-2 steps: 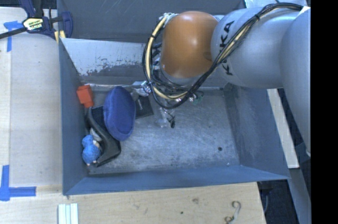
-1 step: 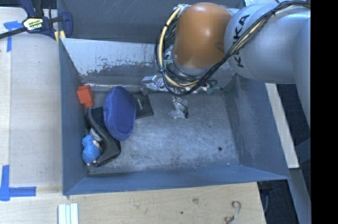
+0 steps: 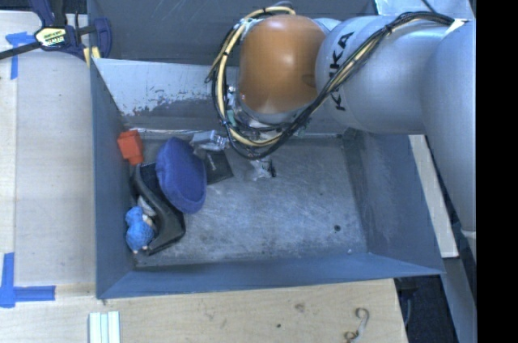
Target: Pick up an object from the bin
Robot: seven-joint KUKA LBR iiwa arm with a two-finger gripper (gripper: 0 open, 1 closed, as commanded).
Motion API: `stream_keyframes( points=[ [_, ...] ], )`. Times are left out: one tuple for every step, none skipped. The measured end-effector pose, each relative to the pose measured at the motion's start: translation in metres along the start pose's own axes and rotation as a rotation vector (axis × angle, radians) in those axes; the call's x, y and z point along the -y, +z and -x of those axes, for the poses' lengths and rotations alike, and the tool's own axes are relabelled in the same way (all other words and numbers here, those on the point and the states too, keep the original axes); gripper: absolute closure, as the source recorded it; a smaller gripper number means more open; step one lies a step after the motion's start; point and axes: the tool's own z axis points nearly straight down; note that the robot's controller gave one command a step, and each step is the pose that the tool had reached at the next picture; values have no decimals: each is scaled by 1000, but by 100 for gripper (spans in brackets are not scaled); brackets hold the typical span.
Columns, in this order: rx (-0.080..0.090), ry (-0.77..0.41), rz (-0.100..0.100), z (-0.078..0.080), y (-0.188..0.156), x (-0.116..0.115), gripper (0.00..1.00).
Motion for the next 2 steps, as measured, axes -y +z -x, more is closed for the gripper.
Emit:
stream_keyframes(
  points=[
    [-4,-282,5,-4,0,-11,0],
    [-3,-280,9,-3,1,-12,100]
  ],
)
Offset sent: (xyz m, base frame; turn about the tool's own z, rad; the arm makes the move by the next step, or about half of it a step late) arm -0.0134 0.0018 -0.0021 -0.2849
